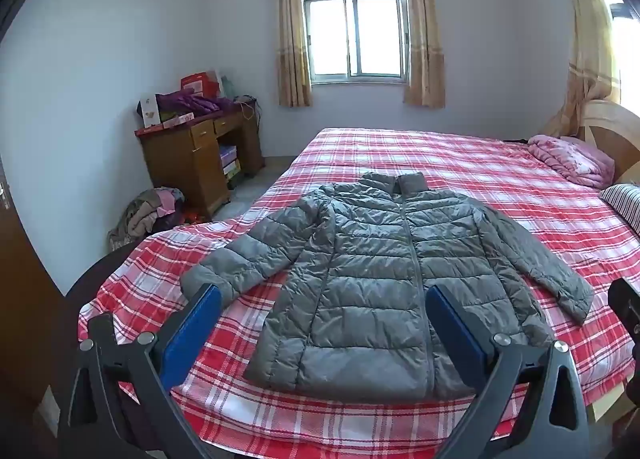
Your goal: Fold large clothes
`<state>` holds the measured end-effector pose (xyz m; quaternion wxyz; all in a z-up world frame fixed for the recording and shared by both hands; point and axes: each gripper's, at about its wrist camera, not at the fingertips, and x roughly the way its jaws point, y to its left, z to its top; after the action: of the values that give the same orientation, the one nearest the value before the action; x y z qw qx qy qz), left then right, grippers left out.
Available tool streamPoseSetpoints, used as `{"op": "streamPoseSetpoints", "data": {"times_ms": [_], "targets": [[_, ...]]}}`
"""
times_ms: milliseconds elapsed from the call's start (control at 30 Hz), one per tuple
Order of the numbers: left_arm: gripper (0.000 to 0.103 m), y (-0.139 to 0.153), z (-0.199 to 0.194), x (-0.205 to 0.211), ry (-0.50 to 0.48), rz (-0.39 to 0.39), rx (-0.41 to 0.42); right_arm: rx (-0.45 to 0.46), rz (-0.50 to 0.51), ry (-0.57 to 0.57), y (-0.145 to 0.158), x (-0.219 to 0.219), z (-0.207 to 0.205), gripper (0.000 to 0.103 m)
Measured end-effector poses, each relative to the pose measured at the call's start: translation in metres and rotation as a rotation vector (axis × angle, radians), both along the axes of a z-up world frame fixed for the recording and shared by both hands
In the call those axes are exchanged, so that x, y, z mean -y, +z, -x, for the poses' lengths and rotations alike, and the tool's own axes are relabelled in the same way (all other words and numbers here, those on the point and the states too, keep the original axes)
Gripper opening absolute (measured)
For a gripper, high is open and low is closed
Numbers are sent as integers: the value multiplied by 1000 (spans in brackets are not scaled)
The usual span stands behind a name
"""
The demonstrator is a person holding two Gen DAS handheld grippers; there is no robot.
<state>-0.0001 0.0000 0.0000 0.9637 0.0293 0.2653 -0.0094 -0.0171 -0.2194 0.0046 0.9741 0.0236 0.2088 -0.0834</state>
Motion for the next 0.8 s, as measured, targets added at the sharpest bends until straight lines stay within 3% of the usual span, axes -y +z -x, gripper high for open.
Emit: {"op": "streamPoseSetpoints", "data": {"times_ms": [800], "targets": [[102,5,0,-8,35,4,1,-15,-14,4,-5,-1,-3,103]]}}
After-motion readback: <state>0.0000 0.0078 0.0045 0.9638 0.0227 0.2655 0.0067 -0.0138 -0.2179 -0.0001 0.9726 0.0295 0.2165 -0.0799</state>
